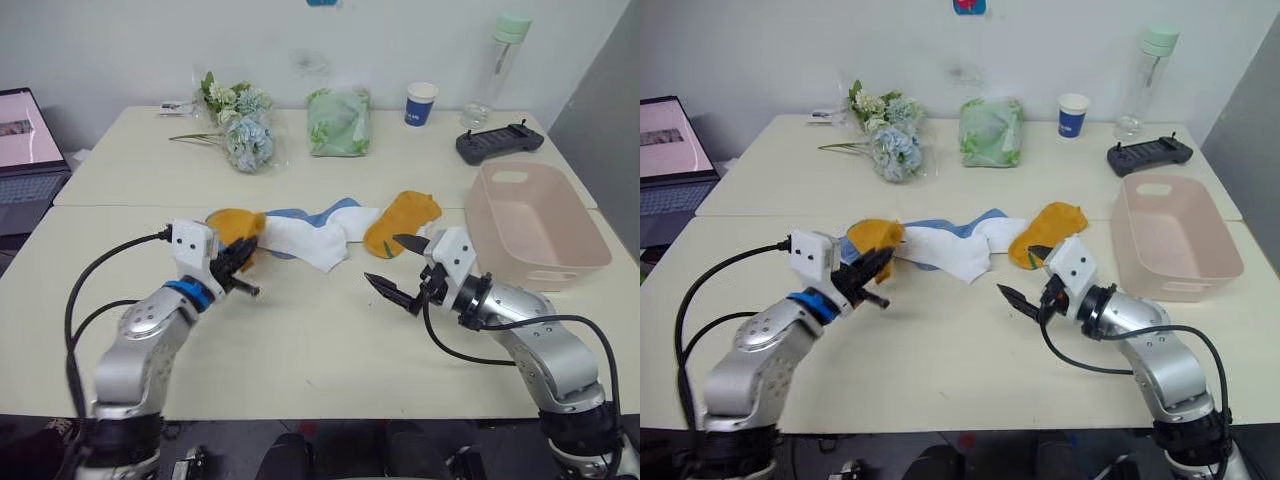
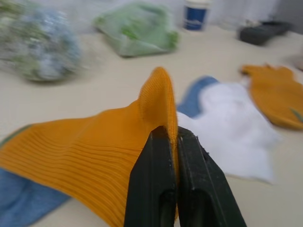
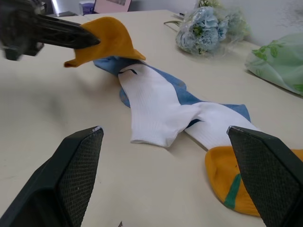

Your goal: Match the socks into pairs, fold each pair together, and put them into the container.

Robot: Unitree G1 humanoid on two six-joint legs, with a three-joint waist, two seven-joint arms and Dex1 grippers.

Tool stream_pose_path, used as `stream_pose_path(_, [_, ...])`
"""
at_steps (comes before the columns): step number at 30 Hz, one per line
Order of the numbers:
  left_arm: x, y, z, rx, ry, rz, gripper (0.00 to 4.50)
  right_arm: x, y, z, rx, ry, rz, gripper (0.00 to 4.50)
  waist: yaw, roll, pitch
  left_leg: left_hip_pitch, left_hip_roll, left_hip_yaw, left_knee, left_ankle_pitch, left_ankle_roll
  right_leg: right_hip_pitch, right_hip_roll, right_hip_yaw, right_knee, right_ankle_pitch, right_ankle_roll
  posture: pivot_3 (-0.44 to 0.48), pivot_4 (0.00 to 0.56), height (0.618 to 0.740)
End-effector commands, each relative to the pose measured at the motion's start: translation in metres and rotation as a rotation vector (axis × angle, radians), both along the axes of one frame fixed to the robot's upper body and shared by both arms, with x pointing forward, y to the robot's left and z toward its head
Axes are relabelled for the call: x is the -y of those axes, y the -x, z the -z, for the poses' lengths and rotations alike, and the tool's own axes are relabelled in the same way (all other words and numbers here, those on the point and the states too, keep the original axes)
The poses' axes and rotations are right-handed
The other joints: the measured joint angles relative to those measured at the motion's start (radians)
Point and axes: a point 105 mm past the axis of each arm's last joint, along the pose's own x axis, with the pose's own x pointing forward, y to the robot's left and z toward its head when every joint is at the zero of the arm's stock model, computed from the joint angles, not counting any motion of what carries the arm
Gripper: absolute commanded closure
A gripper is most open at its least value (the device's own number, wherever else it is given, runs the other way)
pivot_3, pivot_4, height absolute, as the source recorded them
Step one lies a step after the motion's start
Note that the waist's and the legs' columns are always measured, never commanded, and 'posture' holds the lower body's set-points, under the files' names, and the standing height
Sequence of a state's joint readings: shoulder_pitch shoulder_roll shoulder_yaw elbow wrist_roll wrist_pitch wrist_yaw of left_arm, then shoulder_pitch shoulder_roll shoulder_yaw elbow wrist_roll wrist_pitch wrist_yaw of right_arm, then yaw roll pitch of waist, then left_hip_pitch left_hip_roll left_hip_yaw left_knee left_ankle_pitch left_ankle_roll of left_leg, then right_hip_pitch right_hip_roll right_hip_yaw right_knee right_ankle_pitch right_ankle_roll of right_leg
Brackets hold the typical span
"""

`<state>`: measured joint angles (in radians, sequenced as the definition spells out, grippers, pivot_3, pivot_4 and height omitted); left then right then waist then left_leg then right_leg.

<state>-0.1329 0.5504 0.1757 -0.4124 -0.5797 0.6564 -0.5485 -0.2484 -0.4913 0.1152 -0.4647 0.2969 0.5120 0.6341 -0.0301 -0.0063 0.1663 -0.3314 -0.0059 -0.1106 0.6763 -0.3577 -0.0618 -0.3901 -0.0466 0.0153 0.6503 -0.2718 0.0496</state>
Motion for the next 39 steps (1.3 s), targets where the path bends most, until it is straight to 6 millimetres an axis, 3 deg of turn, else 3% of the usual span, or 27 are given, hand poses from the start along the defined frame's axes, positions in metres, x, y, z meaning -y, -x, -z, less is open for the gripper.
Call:
stream_pose_path(1, [0.045, 0.028, -0.004, -0.127, 0.073, 0.266, 4.47, 0.002, -0.001, -0.013, 0.056, -0.013, -0.019, 0.0, 0.006, 0.0, 0.0, 0.0, 0.0, -0.001, 0.0, 0.0, 0.0, 0.001, 0.0, 0.0, 0.0, 0.0, 0.0, 0.0, 0.15, 0.74])
stream_pose_path(3, [0.051, 0.028, -0.004, -0.157, 0.097, 0.285, 4.47, 0.003, -0.002, -0.014, 0.058, -0.011, -0.019, 0.0, 0.005, 0.0, 0.0, 0.0, -0.001, -0.001, 0.001, 0.0, 0.001, 0.001, 0.0, 0.0, 0.0, 0.0, 0.0, 0.0, 0.15, 0.74])
stream_pose_path(5, [0.067, 0.01, 0.01, -0.182, 0.146, 0.243, 4.47, 0.007, -0.005, -0.015, 0.066, -0.002, -0.009, 0.0, 0.007, 0.001, 0.0, 0.001, 0.0, -0.001, 0.001, 0.0, 0.001, 0.002, 0.001, 0.0, 0.001, 0.0, 0.0, 0.0, 0.15, 0.74])
stream_pose_path(8, [0.089, -0.003, 0.027, -0.203, 0.14, 0.255, 4.47, 0.012, -0.007, -0.016, 0.071, 0.006, 0.008, 0.0, 0.004, 0.0, 0.0, 0.001, -0.001, 0.001, 0.001, 0.001, 0.001, 0.002, 0.001, -0.001, 0.002, 0.0, 0.0, 0.0, 0.15, 0.74])
stream_pose_path(11, [0.119, -0.004, 0.023, -0.21, 0.212, 0.342, 3.85, 0.02, -0.008, -0.016, 0.076, 0.016, 0.034, 0.0, 0.003, 0.0, 0.0, 0.001, -0.001, 0.001, 0.001, 0.001, 0.001, 0.001, 0.001, 0.0, 0.001, 0.0, 0.0, 0.0, 0.15, 0.74])
stream_pose_path(14, [0.129, -0.003, 0.018, -0.204, 0.23, 0.387, 2.97, 0.024, -0.009, -0.016, 0.077, 0.022, 0.044, 0.0, 0.001, 0.0, 0.0, -0.001, -0.001, 0.001, 0.001, 0.001, 0.001, 0.001, 0.001, 0.0, -0.001, 0.0, 0.0, 0.0, 0.15, 0.74])
stream_pose_path(17, [0.111, -0.002, 0.014, -0.191, 0.215, 0.373, 2.06, 0.028, -0.009, -0.013, 0.065, 0.019, 0.061, 0.0, -0.004, 0.0, 0.0, 0.0, 0.0, 0.001, 0.0, 0.001, 0.001, 0.0, 0.001, 0.001, 0.0, 0.0, 0.0, 0.0, 0.15, 0.74])
stream_pose_path(23, [0.048, -0.003, 0.008, -0.179, 0.163, 0.26, 0.19, 0.022, -0.008, -0.009, 0.009, -0.025, 0.082, 0.0, -0.001, 0.0, 0.0, 0.0, 0.0, -0.001, 0.001, 0.001, 0.001, 0.0, 0.001, 0.001, 0.001, 0.0, 0.0, 0.0, 0.15, 0.74])
stream_pose_path(24, [0.039, -0.002, 0.008, -0.18, 0.15, 0.24, 0.06, 0.02, -0.008, -0.007, -0.003, -0.033, 0.083, 0.0, -0.001, 0.001, 0.0, 0.0, 0.0, -0.001, 0.001, 0.001, 0.001, 0.0, 0.001, 0.001, 0.001, 0.0, 0.0, 0.0, 0.15, 0.74])
stream_pose_path(26, [0.03, -0.003, 0.007, -0.18, 0.14, 0.217, 0.06, 0.018, -0.008, -0.007, -0.015, -0.039, 0.083, 0.0, 0.002, 0.001, 0.0, 0.0, 0.0, 0.0, 0.001, 0.001, 0.001, 0.0, 0.001, 0.001, 0.001, 0.0, 0.0, 0.0, 0.15, 0.74])
stream_pose_path(28, [0.007, -0.012, 0.011, -0.171, 0.098, 0.123, 0.06, 0.017, -0.005, 0.002, -0.062, -0.013, 0.083, 0.0, 0.006, 0.001, 0.0, 0.0, -0.001, -0.001, 0.001, 0.001, 0.001, 0.001, 0.001, 0.0, 0.0, 0.0, 0.0, 0.0, 0.15, 0.74])
stream_pose_path(31, [-0.021, -0.027, 0.025, -0.148, -0.011, 0.014, 0.06, 0.017, 0.006, 0.033, -0.19, 0.092, 0.051, 0.0, 0.007, 0.001, 0.0, 0.0, -0.001, -0.001, 0.0, 0.001, 0.001, 0.001, 0.0, 0.0, -0.001, 0.0, 0.0, 0.0, 0.15, 0.74])
stream_pose_path(35, [-0.024, -0.044, 0.035, -0.116, -0.051, -0.02, 0.06, 0.011, 0.014, 0.048, -0.305, 0.066, 0.021, 0.0, 0.006, 0.0, 0.001, -0.001, -0.001, -0.001, 0.0, 0.001, 0.001, 0.0, 0.0, 0.0, -0.001, 0.0, 0.0, 0.0, 0.15, 0.74])
stream_pose_path(39, [-0.024, -0.049, 0.046, -0.143, -0.062, -0.02, 0.06, 0.008, 0.013, 0.054, -0.32, 0.107, 0.018, 0.0, 0.003, 0.0, 0.0, 0.0, -0.001, -0.001, 0.0, 0.001, 0.001, 0.0, 0.0, 0.0, -0.001, 0.0, 0.0, 0.0, 0.15, 0.74])
